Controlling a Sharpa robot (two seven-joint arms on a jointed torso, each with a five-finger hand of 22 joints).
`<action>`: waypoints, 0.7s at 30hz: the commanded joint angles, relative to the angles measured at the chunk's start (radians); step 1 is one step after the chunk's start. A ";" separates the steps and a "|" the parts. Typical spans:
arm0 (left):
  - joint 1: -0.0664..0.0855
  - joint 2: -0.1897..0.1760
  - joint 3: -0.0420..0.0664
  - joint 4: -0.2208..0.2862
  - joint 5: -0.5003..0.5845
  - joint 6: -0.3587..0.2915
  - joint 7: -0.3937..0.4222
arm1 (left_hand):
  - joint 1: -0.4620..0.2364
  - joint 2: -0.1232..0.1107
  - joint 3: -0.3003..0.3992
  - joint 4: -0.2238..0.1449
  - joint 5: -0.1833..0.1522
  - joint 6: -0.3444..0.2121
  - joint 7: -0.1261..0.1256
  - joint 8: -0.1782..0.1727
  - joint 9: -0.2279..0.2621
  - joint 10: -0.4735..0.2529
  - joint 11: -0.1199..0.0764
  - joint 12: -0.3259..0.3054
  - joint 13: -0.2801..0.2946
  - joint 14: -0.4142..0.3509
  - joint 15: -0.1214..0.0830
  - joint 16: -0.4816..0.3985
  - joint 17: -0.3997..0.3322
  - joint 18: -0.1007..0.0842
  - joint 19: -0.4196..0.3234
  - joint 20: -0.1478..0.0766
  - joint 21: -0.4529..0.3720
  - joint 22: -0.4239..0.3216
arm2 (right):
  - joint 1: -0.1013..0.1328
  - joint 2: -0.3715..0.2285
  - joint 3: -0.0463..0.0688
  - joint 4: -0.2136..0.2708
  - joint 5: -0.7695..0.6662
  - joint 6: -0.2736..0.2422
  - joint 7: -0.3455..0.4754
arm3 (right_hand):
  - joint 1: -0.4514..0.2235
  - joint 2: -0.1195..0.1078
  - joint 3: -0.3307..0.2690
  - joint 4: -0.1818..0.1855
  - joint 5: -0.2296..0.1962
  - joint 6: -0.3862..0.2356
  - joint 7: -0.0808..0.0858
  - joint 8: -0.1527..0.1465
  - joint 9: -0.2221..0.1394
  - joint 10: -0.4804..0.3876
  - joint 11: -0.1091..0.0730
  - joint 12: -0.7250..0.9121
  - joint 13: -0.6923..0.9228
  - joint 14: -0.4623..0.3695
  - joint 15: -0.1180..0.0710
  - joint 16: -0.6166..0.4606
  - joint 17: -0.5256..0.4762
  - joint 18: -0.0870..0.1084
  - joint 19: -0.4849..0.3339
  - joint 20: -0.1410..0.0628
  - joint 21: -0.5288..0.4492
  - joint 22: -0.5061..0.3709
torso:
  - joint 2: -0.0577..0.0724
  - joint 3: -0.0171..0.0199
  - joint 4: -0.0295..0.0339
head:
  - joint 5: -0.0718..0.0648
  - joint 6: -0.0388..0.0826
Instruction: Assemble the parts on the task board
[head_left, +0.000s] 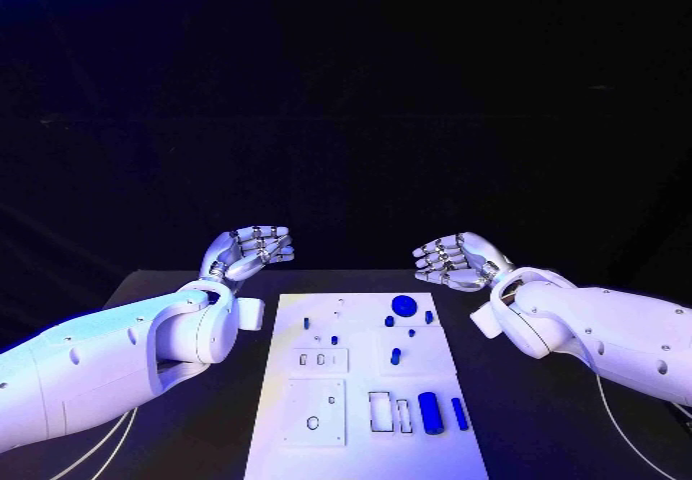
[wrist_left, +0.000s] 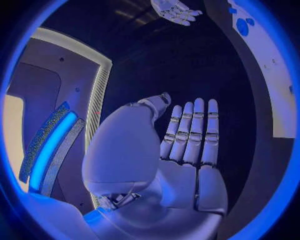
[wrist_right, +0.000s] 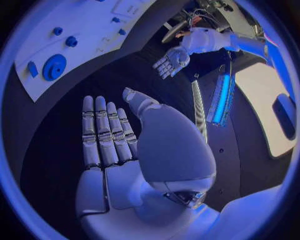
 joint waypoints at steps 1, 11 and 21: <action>0.003 -0.014 0.004 0.035 -0.063 0.053 -0.021 | 0.002 -0.017 0.023 -0.018 -0.002 0.012 0.014 -0.008 0.000 0.016 -0.004 -0.012 -0.002 0.012 -0.003 0.005 0.011 0.005 0.010 -0.006 0.011 0.004 | 0.009 0.001 0.001 0.008 -0.286 0.035 -0.115 | -0.029 -0.047 0.096 -0.063 0.017 0.115 -0.015 0.004 0.004 0.137 -0.040 -0.013 0.004 0.202 -0.059 0.045 0.064 0.015 0.073 -0.058 0.206 0.121 | 0.019 0.0001 0.0078 | -0.010 0.002; 0.005 -0.069 0.015 0.136 -0.090 0.075 -0.039 | -0.011 -0.037 0.025 -0.032 -0.003 0.008 0.021 -0.020 -0.001 0.019 0.002 -0.029 -0.002 0.014 -0.002 0.003 0.021 0.004 0.019 -0.010 0.027 0.010 | 0.032 0.008 0.003 0.025 -0.593 0.069 -0.260 | -0.111 -0.090 0.135 -0.062 0.038 0.182 -0.057 -0.005 0.036 0.265 -0.094 -0.011 0.035 0.420 -0.132 0.321 0.340 0.020 0.173 -0.122 0.458 0.288 | 0.046 -0.0052 0.0210 | -0.020 -0.006; 0.007 -0.101 0.025 0.188 -0.084 0.084 -0.044 | -0.025 -0.040 0.018 -0.033 -0.003 0.005 0.023 -0.026 -0.002 0.019 0.004 -0.038 -0.001 0.008 0.000 0.000 0.026 0.005 0.027 -0.012 0.037 0.014 | 0.034 0.036 0.003 0.020 -0.736 0.118 -0.326 | -0.138 -0.124 0.139 -0.027 0.025 0.161 -0.048 -0.025 0.080 0.132 -0.073 -0.014 0.018 0.462 -0.114 0.843 0.797 -0.069 0.484 -0.108 0.832 0.878 | 0.070 -0.0116 0.0374 | -0.033 -0.021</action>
